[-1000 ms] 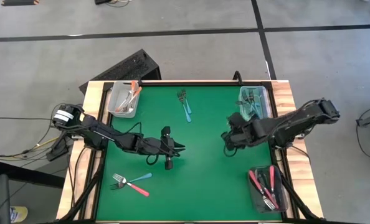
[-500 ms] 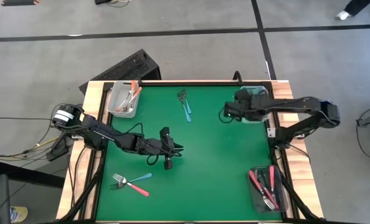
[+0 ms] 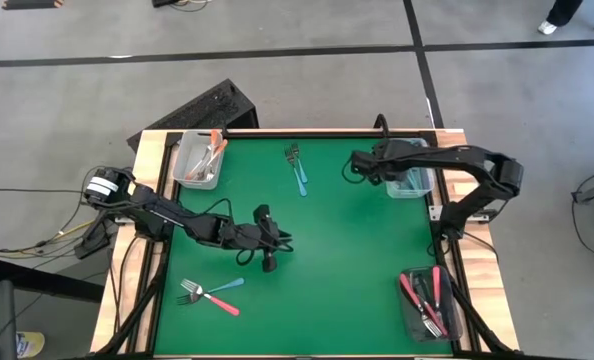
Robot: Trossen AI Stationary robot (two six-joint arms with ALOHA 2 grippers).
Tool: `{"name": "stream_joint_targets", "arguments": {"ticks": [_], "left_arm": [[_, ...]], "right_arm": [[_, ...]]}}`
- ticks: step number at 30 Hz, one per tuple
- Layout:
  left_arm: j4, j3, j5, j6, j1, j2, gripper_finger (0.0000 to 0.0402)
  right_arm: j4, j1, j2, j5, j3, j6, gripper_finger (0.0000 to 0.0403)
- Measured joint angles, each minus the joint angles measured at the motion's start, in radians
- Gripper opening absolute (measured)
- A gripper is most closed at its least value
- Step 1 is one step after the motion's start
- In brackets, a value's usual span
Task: Sort silverware by color (type)
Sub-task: Put the blue fork into the transparent bin
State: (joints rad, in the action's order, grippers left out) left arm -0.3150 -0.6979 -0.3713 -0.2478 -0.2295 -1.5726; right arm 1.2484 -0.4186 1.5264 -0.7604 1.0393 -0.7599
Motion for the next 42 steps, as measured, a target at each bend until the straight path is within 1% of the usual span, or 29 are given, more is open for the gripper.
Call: {"name": "stream_joint_targets", "arguments": {"ticks": [4,9,13,16,20,23,27,30,32,34,36,38,42], "left_arm": [[0.012,0.000,-0.035,-0.016,0.000,0.000,0.0038],[0.013,0.000,-0.046,-0.012,0.000,0.000,0.0038],[0.013,0.000,-0.067,-0.012,0.000,0.000,0.0038],[0.038,0.000,-0.113,-0.028,-0.008,0.000,0.0038],[0.143,0.000,-0.177,-0.076,-0.049,0.006,0.0038],[0.253,0.000,-0.179,-0.174,-0.095,0.030,0.0038],[0.382,0.000,-0.100,-0.315,-0.199,0.104,0.0038],[0.487,0.000,-0.019,-0.374,-0.288,0.168,0.0038],[0.544,-0.001,0.056,-0.387,-0.343,0.200,0.0038],[0.628,-0.001,0.097,-0.433,-0.402,0.225,0.0038],[0.685,-0.001,0.102,-0.506,-0.454,0.232,0.0038],[0.746,0.000,0.083,-0.570,-0.496,0.230,0.0038],[0.782,0.000,0.072,-0.645,-0.549,0.186,0.0038]], "right_arm": [[0.000,-0.014,0.024,0.021,0.000,0.009,0.0089],[0.000,-0.011,0.031,0.025,0.000,0.010,0.0164],[-0.005,0.017,0.027,0.003,0.000,0.009,0.0221],[-0.008,0.063,0.022,-0.004,0.000,-0.025,0.0245],[-0.033,0.162,0.007,-0.024,0.000,-0.076,0.0249],[-0.096,0.255,-0.011,-0.016,-0.001,-0.072,0.0249],[-0.222,0.398,-0.022,0.054,0.000,-0.044,0.0249],[-0.340,0.501,-0.021,0.102,0.000,-0.021,0.0249],[-0.430,0.561,-0.020,0.132,0.000,0.002,0.0249],[-0.507,0.615,-0.020,0.135,0.000,0.009,0.0249],[-0.567,0.662,-0.020,0.135,0.000,0.010,0.0249],[-0.616,0.702,-0.020,0.135,0.000,0.009,0.0249],[-0.689,0.767,-0.020,0.134,0.000,0.009,0.0249]]}}
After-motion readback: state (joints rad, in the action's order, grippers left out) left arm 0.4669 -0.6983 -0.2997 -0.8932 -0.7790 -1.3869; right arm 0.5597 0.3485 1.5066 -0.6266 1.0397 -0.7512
